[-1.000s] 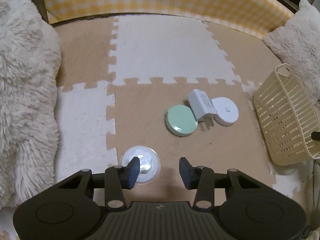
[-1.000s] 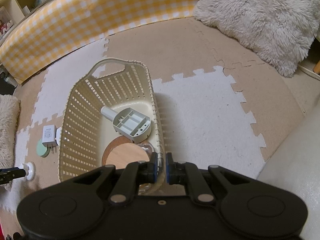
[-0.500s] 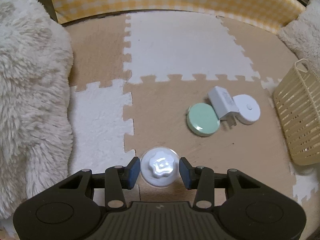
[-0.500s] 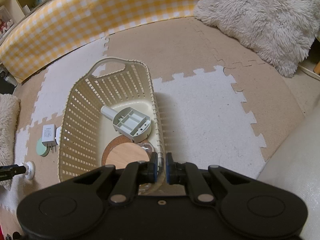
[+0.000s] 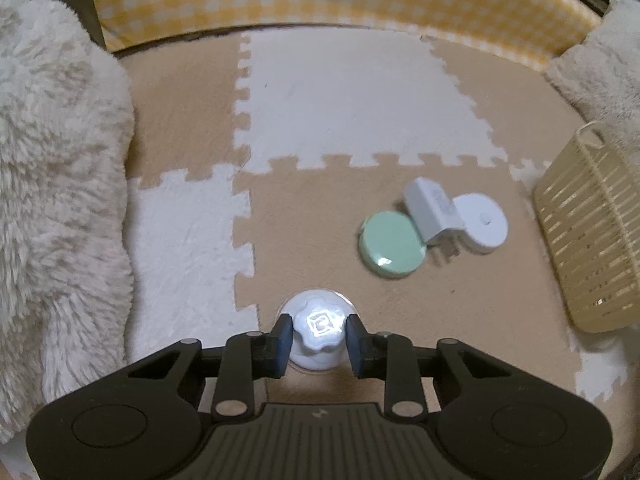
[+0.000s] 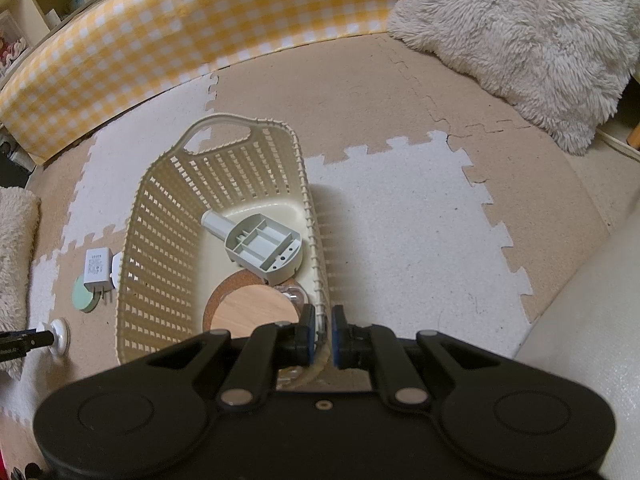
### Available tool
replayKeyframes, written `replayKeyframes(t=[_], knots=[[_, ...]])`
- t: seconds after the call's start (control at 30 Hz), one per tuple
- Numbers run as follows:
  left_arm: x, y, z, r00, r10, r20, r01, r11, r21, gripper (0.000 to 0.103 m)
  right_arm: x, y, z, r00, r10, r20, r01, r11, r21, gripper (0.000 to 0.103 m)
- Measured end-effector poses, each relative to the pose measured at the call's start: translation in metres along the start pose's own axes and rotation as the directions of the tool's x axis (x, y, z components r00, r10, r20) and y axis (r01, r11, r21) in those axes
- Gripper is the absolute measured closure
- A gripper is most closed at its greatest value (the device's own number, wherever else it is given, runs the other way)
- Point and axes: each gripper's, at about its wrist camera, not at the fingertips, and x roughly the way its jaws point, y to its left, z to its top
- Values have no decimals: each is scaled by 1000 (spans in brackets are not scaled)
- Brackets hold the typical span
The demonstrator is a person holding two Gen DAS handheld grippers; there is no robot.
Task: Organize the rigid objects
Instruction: 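Grasp the white knob cap with the left gripper and lift it, then lower the white knob cap into the basket and release it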
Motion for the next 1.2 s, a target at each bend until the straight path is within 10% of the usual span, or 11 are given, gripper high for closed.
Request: replayKeyframes(t=[0.33, 0.9, 1.2], knots=[[-27, -21, 7, 987, -121, 107, 119, 993, 18, 73, 0, 1, 0, 1000, 1, -2, -1, 1000, 0, 96], [-86, -124, 21, 882, -410, 231, 365, 906, 213, 73, -1, 1, 1, 1000, -1, -4, 1, 1000, -10, 97], [-74, -192, 43, 881, -443, 169, 361, 858, 366, 73, -1, 2, 1, 1000, 0, -4, 0, 1000, -12, 97]])
